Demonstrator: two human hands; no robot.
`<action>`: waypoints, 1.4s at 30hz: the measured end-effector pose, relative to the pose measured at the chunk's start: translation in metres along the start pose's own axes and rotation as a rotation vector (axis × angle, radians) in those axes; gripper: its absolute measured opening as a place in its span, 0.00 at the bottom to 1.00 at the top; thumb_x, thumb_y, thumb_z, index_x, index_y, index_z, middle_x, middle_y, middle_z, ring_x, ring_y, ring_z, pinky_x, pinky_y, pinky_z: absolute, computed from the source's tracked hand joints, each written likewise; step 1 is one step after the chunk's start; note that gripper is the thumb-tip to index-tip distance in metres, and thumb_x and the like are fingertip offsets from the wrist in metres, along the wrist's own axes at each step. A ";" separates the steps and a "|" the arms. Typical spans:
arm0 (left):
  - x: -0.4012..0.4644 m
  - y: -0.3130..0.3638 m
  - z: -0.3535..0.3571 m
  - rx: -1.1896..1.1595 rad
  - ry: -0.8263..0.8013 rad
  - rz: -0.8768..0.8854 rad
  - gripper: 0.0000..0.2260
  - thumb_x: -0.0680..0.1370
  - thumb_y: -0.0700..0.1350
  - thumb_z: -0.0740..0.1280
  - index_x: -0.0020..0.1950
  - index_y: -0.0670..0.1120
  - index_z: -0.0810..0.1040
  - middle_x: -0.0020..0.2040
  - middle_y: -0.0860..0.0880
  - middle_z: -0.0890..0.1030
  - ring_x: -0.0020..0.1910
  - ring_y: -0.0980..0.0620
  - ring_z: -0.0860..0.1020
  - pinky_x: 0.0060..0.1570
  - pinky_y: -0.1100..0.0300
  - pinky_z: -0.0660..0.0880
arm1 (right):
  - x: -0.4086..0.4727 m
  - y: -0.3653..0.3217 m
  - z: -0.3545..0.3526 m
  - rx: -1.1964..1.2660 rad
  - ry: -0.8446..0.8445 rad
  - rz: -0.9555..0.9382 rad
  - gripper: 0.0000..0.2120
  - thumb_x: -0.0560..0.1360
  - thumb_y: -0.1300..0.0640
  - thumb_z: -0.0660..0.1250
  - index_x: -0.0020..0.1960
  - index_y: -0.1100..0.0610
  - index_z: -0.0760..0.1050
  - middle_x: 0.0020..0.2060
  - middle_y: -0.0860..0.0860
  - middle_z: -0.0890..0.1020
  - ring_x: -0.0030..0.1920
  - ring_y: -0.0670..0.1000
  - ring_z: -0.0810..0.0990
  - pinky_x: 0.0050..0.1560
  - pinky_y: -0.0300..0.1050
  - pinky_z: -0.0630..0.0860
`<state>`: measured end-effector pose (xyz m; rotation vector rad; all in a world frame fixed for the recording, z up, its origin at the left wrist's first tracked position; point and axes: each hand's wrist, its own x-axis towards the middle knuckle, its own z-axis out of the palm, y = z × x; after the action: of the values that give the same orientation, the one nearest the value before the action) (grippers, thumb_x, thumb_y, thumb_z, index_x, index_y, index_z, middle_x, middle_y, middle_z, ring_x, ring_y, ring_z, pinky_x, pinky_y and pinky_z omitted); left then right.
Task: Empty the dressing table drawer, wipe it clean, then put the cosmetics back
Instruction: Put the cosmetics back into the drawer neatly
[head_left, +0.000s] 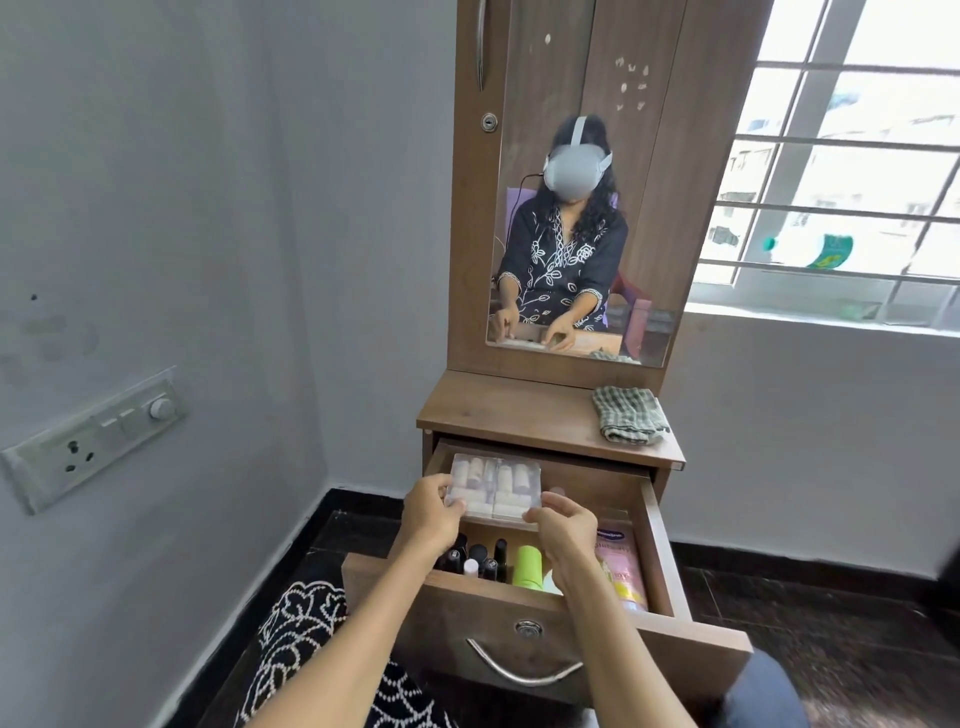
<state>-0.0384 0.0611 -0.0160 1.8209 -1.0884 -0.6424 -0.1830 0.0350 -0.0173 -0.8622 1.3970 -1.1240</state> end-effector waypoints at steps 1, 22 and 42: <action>0.001 0.000 0.001 0.020 0.002 0.008 0.19 0.76 0.36 0.67 0.67 0.40 0.72 0.65 0.43 0.75 0.63 0.47 0.74 0.61 0.57 0.71 | 0.001 0.001 0.000 0.000 0.003 0.004 0.21 0.69 0.72 0.69 0.62 0.64 0.75 0.58 0.54 0.78 0.52 0.52 0.75 0.51 0.42 0.70; 0.013 0.004 0.004 0.217 0.045 0.047 0.16 0.77 0.40 0.67 0.65 0.43 0.75 0.63 0.46 0.77 0.60 0.48 0.76 0.56 0.59 0.72 | 0.009 0.002 0.002 -0.014 -0.003 0.017 0.20 0.69 0.70 0.70 0.61 0.62 0.76 0.52 0.55 0.79 0.50 0.52 0.75 0.40 0.39 0.72; 0.028 0.007 0.020 0.530 -0.001 0.051 0.13 0.79 0.37 0.61 0.64 0.43 0.74 0.63 0.46 0.76 0.59 0.46 0.76 0.52 0.58 0.73 | 0.042 0.011 0.019 -0.196 0.000 0.082 0.19 0.62 0.74 0.74 0.51 0.62 0.81 0.45 0.58 0.81 0.50 0.59 0.81 0.55 0.52 0.79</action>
<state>-0.0438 0.0259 -0.0187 2.2259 -1.3944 -0.3395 -0.1695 -0.0051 -0.0391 -0.9342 1.5472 -0.9361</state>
